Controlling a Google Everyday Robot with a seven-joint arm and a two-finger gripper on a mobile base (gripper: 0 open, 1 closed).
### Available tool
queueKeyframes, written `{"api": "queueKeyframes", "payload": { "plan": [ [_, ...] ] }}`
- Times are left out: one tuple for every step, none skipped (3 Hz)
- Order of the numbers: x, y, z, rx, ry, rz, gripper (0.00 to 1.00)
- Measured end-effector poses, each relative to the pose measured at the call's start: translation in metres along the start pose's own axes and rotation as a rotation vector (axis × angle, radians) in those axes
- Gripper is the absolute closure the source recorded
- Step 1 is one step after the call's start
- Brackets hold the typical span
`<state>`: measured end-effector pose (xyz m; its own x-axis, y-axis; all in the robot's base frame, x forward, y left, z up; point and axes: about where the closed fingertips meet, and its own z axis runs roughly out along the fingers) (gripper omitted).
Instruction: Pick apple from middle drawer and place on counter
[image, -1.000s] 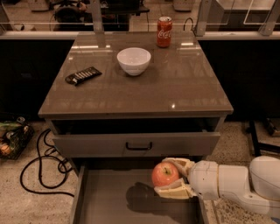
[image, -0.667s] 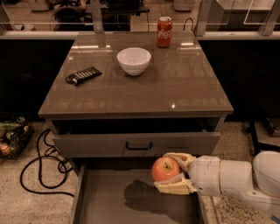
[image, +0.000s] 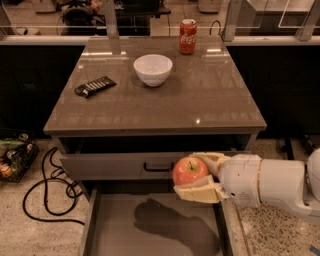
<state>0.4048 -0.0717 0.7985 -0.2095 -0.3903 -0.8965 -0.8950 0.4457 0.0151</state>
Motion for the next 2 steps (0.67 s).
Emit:
{"api": "queueKeyframes", "payload": {
  "plan": [
    [-0.039, -0.004, -0.016, 0.031, 0.008, -0.01, 1.0],
    [-0.073, -0.02, -0.035, 0.071, 0.009, -0.019, 1.0]
  ]
}}
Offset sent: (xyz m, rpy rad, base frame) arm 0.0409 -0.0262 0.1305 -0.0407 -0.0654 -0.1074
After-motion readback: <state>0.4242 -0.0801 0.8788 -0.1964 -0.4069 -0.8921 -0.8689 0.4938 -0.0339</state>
